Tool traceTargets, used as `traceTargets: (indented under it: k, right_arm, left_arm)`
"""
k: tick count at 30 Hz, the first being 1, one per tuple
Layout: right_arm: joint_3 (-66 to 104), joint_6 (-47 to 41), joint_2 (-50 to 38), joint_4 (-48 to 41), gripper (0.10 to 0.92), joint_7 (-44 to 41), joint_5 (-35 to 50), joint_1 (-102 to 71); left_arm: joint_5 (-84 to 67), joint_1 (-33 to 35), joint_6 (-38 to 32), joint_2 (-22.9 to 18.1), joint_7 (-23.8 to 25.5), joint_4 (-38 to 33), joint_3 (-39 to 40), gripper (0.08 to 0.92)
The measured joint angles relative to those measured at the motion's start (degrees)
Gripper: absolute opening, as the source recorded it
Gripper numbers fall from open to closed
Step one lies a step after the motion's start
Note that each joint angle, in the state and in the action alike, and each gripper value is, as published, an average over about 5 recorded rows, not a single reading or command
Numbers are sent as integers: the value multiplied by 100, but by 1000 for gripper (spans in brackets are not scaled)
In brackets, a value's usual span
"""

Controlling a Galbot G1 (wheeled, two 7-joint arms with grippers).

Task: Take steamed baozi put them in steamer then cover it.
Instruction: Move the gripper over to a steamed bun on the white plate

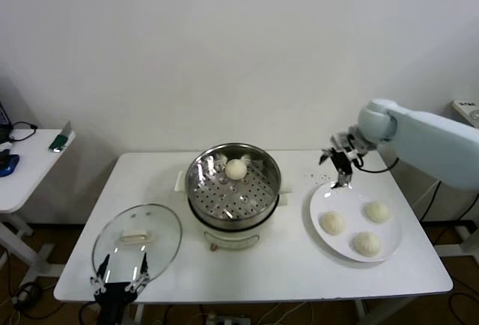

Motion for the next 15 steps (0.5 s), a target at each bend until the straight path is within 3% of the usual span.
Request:
traceTargets:
  k: [15]
  right_arm:
    - [564,-370,30,-349,823,22,-99,-1137]
  left_arm:
    - [-140,112,269,19,6,-71,9,823]
